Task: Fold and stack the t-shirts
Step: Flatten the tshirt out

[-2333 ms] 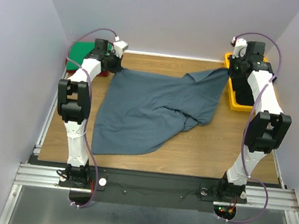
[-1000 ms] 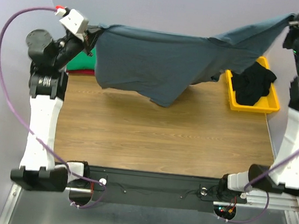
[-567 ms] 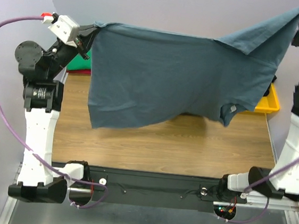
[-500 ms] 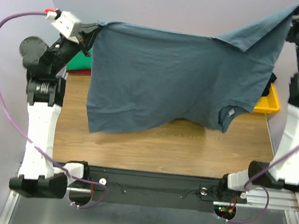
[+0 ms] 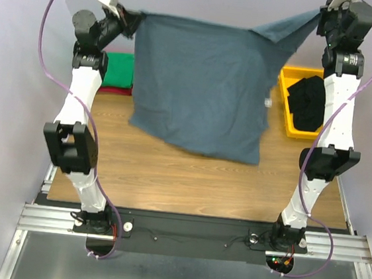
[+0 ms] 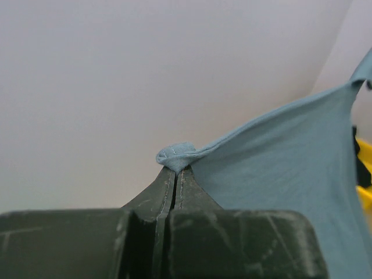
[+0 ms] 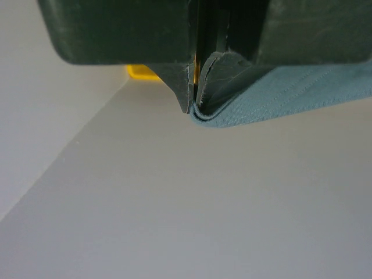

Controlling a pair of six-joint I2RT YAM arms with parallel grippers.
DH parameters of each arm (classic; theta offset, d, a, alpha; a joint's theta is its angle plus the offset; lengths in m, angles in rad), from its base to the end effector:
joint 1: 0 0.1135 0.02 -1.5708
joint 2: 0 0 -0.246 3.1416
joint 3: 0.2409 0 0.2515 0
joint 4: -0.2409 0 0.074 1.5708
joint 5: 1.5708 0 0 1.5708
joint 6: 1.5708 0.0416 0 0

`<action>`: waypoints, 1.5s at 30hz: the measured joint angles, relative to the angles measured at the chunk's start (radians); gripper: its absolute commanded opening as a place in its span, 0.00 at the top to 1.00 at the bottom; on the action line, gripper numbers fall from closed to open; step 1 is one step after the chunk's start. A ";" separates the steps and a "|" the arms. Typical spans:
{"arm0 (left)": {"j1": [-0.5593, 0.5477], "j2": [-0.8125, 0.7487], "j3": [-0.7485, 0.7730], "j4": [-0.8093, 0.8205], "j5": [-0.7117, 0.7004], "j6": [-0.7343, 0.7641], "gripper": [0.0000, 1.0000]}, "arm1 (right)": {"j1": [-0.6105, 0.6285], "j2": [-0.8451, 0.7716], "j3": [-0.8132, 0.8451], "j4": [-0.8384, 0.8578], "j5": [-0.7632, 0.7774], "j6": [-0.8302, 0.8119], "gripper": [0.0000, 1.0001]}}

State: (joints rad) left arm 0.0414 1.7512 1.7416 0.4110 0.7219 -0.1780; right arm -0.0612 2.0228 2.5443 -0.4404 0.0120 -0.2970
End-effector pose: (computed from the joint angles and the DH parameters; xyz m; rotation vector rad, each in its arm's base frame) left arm 0.4066 -0.0107 0.4543 0.5133 1.1854 -0.5383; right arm 0.4237 -0.0265 0.5179 -0.1664 1.4875 -0.2980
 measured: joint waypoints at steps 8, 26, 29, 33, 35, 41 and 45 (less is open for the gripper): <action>0.009 0.158 0.292 0.303 -0.064 -0.112 1.00 | 0.002 -0.026 -0.003 0.320 0.034 0.067 0.99; 0.043 0.197 -0.389 0.758 0.101 -0.139 1.00 | 0.003 -0.321 -0.930 0.559 -0.189 0.031 0.99; 0.048 0.211 -0.454 0.758 0.134 -0.137 1.00 | 0.003 -0.322 -1.037 0.496 -0.213 0.005 0.99; 0.062 0.210 -0.470 0.777 0.189 -0.137 1.00 | 0.003 -0.353 -1.072 0.430 -0.237 -0.031 0.99; 0.073 0.196 -0.496 0.777 0.224 -0.136 1.00 | 0.003 -0.389 -1.072 0.405 -0.248 -0.056 0.99; 0.107 0.063 -0.600 0.594 0.375 0.002 1.00 | 0.003 -0.581 -1.084 0.259 -0.314 -0.183 0.99; 0.116 -0.122 -0.580 0.019 0.429 0.536 1.00 | 0.003 -0.765 -1.189 0.132 -0.374 -0.292 0.99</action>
State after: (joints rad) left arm 0.1570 1.6291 1.1618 0.4297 1.1511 0.3584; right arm -0.0578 1.2575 1.3552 -0.3080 -0.3618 -0.5888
